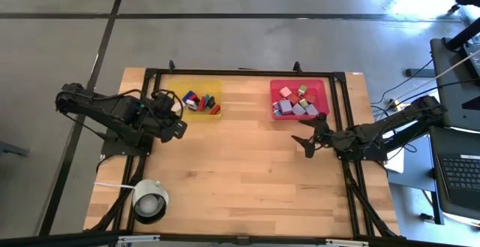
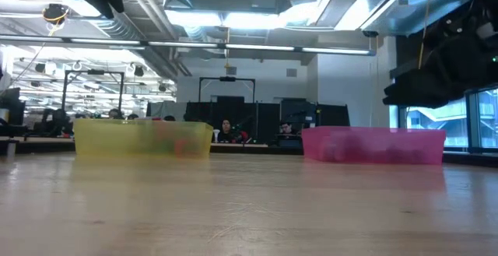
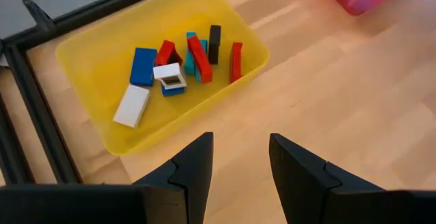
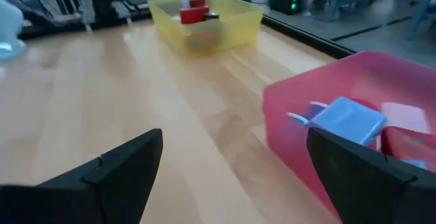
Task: Pick & Place Office items
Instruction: Return to Home Position
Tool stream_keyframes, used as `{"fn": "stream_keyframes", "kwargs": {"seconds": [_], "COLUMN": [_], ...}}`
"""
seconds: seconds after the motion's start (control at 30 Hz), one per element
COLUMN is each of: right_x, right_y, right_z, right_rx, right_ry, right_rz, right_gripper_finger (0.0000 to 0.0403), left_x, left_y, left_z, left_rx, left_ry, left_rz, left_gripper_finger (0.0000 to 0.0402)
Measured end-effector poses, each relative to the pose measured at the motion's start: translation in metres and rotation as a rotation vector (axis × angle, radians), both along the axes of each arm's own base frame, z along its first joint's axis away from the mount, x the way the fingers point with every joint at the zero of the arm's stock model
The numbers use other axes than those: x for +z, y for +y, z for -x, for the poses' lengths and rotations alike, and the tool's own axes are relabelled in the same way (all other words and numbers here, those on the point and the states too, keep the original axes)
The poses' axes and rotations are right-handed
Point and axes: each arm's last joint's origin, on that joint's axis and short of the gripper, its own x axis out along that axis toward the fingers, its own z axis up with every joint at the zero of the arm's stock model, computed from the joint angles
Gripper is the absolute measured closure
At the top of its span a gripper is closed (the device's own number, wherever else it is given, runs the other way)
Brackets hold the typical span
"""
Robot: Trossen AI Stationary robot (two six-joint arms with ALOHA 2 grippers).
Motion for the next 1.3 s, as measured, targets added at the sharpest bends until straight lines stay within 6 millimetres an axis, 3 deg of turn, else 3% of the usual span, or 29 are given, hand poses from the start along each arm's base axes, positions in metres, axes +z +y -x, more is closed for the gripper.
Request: {"fn": "stream_keyframes", "kwargs": {"seconds": [0.27, 0.57, 0.7, 1.07, 1.3], "right_x": [-0.004, -0.005, -0.006, -0.009, -0.009], "right_y": [0.004, 0.008, 0.008, 0.008, 0.007], "right_z": [0.000, 0.000, 0.000, 0.001, 0.001], "right_rx": [0.155, 0.300, 0.302, 0.302, 0.303], "right_ry": [0.068, 0.090, 0.097, 0.134, 0.137], "right_rz": [-0.017, -0.056, -0.049, -0.036, -0.025], "right_gripper_finger": [0.0037, 0.0037, 0.0036, 0.0036, 0.0036], "left_x": [0.009, 0.030, 0.011, -0.070, -0.094], "left_y": [-0.004, 0.004, 0.000, -0.010, -0.010], "left_z": [0.001, 0.047, 0.050, 0.043, 0.045], "left_rx": [-0.156, -0.223, -0.288, -0.543, -0.762], "left_ry": [-0.052, -0.300, -0.379, -0.658, -0.966], "left_rz": [-0.122, -0.098, -0.136, -0.203, -0.299], "left_gripper_finger": [0.0261, 0.0261, 0.0261, 0.0261, 0.0261]}}
